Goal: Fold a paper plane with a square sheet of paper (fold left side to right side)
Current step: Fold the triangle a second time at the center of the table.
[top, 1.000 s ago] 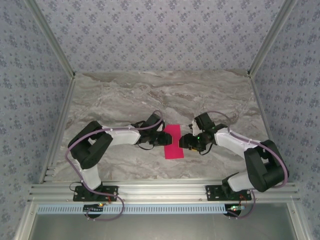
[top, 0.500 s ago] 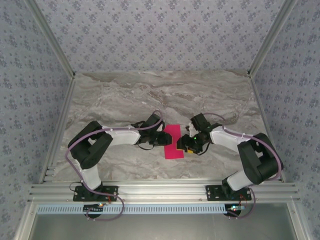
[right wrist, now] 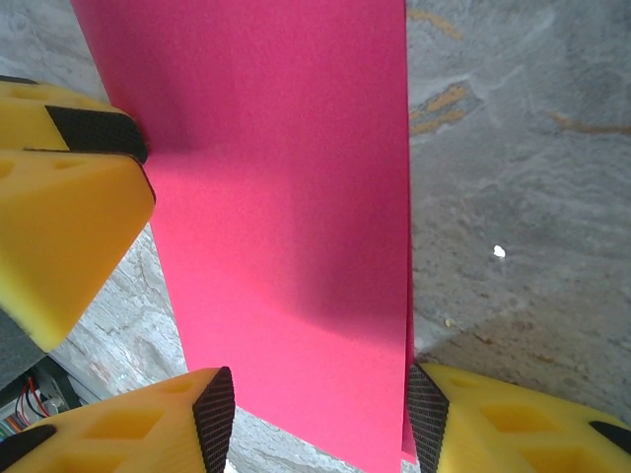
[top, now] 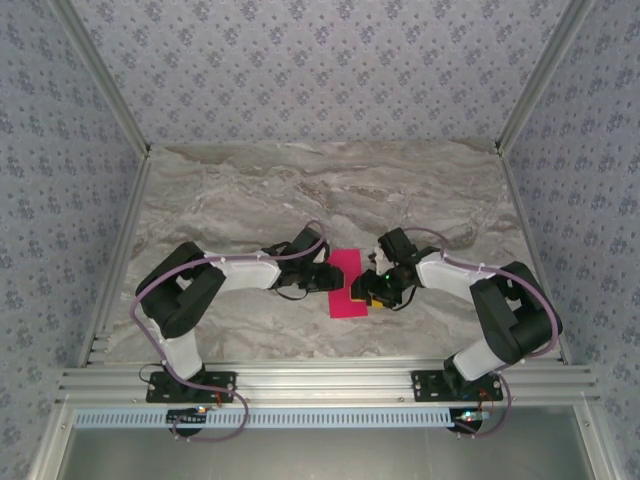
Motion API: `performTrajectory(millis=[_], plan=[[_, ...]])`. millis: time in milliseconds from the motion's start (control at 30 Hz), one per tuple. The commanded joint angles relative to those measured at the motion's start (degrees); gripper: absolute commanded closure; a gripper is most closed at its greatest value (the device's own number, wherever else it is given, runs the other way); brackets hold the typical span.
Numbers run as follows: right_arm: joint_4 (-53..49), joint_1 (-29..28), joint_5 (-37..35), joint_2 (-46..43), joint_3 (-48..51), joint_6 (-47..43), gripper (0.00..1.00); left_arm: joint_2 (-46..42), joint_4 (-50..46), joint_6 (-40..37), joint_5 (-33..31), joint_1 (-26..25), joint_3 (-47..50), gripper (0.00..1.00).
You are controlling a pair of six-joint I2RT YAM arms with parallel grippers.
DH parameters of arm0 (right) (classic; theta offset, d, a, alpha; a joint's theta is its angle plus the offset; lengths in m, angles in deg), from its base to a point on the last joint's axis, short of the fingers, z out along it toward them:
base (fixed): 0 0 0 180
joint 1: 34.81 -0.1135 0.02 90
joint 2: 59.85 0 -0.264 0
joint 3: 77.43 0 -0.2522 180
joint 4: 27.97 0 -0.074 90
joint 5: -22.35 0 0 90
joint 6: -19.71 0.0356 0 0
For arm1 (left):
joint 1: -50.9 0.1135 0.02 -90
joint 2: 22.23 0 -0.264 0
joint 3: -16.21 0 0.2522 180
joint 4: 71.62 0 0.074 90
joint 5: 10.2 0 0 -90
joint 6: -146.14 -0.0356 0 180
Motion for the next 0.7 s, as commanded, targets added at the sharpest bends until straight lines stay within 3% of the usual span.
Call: performTrajectory(millis=[0,367,667], plan=[[1.8,-0.9,1.7,1.0,-0.4,1.4,0.46,0.1,-1.4,0.2,-1.6,-0.4,1.1,0.63],[5.0,-0.4,2.4,-0.9,-0.2,4.5,0.46,-3.5,-1.7,-1.8,-1.9,-0.2,0.8,0.60],[7.8,2.0,6.4,0.1,-0.6,4.5,0.46,-15.0,-2.1,-6.6,-6.6,0.7,3.3,0.44]])
